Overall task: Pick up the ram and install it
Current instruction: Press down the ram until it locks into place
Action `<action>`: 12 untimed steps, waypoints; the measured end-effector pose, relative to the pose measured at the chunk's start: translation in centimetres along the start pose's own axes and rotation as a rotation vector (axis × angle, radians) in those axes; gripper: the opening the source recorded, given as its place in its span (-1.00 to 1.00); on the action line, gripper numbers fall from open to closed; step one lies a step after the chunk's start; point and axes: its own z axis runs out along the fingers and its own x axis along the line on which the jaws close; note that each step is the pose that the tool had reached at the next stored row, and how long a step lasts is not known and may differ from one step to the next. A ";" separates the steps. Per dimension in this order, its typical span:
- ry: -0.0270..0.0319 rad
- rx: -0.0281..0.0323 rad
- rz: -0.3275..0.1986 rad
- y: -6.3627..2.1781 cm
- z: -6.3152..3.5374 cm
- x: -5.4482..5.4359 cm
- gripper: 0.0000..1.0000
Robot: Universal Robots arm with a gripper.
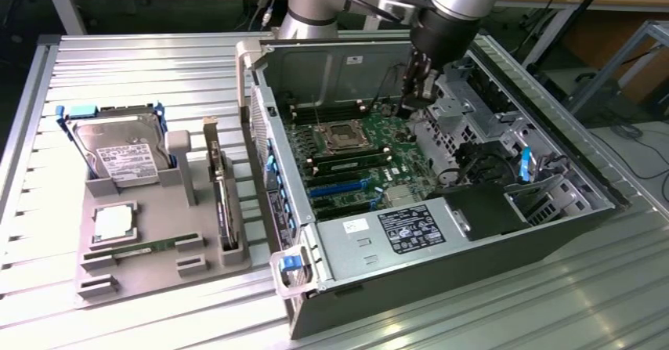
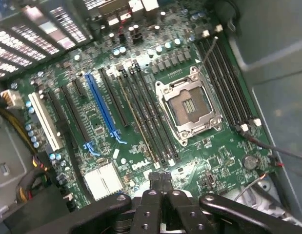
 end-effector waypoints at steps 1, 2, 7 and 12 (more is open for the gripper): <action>-0.0013 0.0007 0.030 0.00 0.02 0.0 -0.80; -0.0025 0.0013 0.060 0.00 0.03 0.0 -0.80; -0.0078 0.0043 0.191 -0.01 0.13 0.0 -0.80; -0.0137 0.0075 0.335 -0.01 0.30 0.0 -0.80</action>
